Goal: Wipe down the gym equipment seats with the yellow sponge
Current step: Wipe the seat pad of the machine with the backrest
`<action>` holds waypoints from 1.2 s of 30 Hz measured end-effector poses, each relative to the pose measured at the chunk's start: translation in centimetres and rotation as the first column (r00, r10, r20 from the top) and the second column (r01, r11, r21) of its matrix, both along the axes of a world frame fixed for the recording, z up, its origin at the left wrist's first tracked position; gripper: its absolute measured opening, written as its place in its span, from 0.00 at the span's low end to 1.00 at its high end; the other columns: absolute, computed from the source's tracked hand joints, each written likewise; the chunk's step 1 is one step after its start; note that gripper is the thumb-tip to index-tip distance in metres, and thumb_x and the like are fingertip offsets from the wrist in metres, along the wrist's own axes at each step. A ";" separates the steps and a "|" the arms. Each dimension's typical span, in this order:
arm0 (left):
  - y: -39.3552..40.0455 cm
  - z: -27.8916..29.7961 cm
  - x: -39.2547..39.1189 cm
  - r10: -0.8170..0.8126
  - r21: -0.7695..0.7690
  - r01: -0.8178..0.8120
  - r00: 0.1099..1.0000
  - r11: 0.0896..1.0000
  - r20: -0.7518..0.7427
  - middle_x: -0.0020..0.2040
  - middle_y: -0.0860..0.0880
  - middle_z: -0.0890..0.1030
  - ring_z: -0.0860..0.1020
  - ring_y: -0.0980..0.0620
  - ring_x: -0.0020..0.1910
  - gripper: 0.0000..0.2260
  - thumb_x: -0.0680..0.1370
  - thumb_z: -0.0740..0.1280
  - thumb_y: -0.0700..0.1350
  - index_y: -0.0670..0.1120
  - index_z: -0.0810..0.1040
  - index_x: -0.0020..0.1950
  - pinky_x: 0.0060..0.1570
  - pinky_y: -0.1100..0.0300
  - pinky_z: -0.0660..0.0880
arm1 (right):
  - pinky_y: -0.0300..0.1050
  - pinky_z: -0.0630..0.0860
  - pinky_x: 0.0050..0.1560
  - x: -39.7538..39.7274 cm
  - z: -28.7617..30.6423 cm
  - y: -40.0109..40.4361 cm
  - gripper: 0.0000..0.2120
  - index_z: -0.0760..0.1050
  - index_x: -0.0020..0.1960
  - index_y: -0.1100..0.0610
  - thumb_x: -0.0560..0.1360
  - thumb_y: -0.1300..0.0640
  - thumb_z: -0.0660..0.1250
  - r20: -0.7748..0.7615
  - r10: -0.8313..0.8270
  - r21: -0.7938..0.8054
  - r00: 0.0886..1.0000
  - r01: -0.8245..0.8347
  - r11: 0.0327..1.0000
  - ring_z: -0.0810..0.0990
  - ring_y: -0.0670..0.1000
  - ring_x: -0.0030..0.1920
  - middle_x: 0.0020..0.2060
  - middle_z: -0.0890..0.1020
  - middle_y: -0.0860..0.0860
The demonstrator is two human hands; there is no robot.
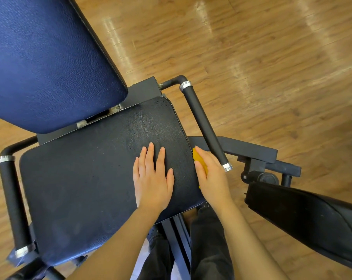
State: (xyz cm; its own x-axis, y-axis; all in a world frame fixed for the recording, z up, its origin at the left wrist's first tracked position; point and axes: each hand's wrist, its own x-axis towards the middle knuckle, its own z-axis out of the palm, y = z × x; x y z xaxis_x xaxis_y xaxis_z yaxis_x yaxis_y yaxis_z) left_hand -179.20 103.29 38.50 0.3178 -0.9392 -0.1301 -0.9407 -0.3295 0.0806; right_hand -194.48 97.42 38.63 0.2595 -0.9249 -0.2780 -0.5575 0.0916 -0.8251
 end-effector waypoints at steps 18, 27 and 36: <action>0.2 -0.1 0.0 0.004 -0.020 -0.005 1.000 1.000 -0.003 0.76 0.42 0.61 0.56 0.43 0.76 0.26 0.80 0.48 0.56 0.46 0.62 0.76 0.74 0.46 0.54 | 0.26 0.65 0.62 -4.2 -0.1 9.2 0.20 0.65 0.68 0.43 0.80 0.60 0.61 0.054 -0.170 0.008 0.984 0.170 0.985 0.67 0.30 0.65 0.63 0.72 0.36; 0.4 0.0 0.3 -0.017 -0.046 0.016 0.999 0.999 -0.038 0.77 0.42 0.60 0.56 0.43 0.76 0.26 0.81 0.48 0.56 0.47 0.61 0.76 0.74 0.47 0.52 | 0.18 0.61 0.55 -0.2 -0.2 5.0 0.16 0.72 0.69 0.55 0.81 0.58 0.60 0.045 -0.322 -0.073 0.946 0.325 0.943 0.67 0.32 0.59 0.60 0.75 0.42; 1.1 0.5 1.5 -0.111 -0.080 0.100 0.982 0.992 -0.150 0.77 0.42 0.59 0.55 0.42 0.77 0.24 0.82 0.59 0.51 0.46 0.63 0.76 0.74 0.48 0.50 | 0.17 0.61 0.54 -1.1 0.5 8.3 0.15 0.75 0.66 0.53 0.80 0.59 0.61 0.000 -0.377 -0.088 0.926 0.376 0.922 0.69 0.32 0.57 0.56 0.75 0.38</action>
